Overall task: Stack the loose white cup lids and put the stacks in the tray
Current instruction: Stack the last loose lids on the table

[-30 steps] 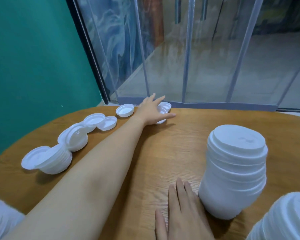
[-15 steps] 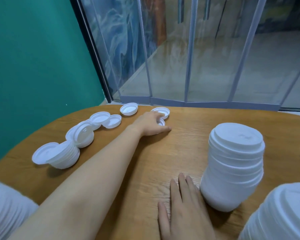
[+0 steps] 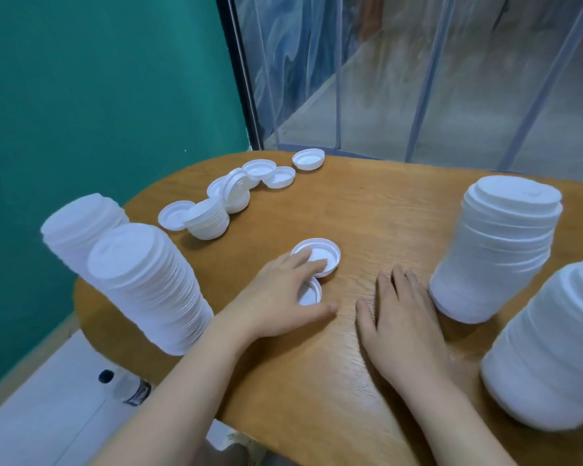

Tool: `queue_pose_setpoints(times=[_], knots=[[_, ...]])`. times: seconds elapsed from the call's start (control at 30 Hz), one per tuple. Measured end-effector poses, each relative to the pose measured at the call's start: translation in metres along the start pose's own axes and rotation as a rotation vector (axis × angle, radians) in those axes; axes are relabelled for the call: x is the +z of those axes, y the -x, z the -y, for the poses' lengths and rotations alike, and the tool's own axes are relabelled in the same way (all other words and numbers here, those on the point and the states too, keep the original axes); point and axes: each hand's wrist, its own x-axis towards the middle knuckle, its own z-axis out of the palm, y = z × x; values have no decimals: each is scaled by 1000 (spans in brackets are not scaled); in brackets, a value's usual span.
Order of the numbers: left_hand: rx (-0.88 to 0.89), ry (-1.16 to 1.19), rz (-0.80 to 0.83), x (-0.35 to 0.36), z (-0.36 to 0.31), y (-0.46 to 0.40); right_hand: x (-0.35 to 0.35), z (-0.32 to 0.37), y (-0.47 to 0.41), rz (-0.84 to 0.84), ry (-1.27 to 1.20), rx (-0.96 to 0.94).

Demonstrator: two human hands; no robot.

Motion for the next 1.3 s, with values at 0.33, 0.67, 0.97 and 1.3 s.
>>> queue_pose_setpoints(times=[0.33,0.67,0.97,1.3], knots=[[2,-142,-72,-11,4,50,-2,4,-3,31,31,15],[86,480,-223,-4,-3,31,9,0,-8,-68,-60,-7],[61,1132,-171,21,-20,17,-12,3,0,-41,-850,-139],[148,844,-53,22,-14,13,-21,3,7,77,-940,-200]])
